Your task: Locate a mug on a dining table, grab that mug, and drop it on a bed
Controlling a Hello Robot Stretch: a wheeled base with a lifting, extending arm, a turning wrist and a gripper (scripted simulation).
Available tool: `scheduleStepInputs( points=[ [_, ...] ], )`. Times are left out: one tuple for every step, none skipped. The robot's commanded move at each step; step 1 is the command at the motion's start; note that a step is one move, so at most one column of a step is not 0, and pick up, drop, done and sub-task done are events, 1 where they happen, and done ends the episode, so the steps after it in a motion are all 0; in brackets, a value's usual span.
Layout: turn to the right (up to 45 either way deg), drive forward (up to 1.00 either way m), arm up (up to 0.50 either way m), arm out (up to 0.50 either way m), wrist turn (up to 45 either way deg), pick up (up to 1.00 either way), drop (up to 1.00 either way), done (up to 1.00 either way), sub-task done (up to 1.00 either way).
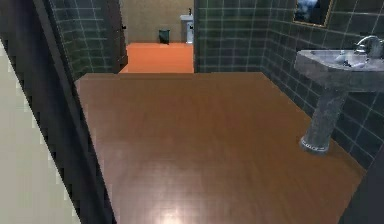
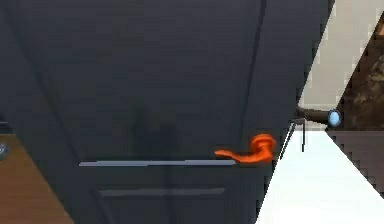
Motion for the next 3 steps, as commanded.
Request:
scheduleStepInputs(
  points=[
    [0.0,0.30,0.00,0.00,0.0,0.00,0.00,0.00,0.00],
    [3.0,0.00,0.00,0.00,0.0,0.00,0.00,0.00,0.00],
    [45.0,0.00,0.00,0.00,0.0,0.00,0.00,0.00,0.00]
  ],
)
